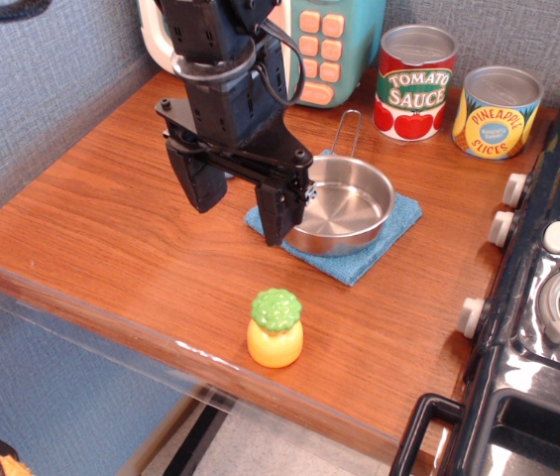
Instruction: Move the spoon to the right of the bowl and yellow and green object.
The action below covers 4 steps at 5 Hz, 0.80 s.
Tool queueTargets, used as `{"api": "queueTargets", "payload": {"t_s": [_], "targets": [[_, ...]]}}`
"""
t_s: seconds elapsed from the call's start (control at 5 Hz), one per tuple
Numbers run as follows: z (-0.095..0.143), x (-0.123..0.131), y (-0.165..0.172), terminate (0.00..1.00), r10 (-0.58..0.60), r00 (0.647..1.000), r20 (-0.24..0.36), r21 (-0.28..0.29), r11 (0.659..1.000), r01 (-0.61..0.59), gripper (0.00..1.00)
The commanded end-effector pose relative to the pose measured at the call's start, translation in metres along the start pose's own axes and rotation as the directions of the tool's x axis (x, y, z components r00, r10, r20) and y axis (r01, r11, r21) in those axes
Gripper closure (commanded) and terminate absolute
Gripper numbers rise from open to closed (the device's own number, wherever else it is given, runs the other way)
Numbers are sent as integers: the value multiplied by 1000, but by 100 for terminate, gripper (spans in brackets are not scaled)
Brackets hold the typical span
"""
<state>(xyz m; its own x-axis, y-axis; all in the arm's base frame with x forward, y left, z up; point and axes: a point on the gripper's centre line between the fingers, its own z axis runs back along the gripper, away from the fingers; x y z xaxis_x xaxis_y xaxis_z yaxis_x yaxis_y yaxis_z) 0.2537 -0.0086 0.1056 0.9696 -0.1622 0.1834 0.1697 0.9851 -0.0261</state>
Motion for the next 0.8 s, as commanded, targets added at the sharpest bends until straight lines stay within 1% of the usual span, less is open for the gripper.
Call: {"api": "queueTargets", "payload": {"t_s": [0.0,0.2,0.4,0.6], "targets": [[0,0,0,0,0,1000,0,0,1000,0,0],[-5,20,17,0,70,998,2,7,998,-70,0],[-19,37,34,0,183,983,-18,2,983,-183,0],[-35,66,60,0,292,956,-29,36,956,-291,0]]}}
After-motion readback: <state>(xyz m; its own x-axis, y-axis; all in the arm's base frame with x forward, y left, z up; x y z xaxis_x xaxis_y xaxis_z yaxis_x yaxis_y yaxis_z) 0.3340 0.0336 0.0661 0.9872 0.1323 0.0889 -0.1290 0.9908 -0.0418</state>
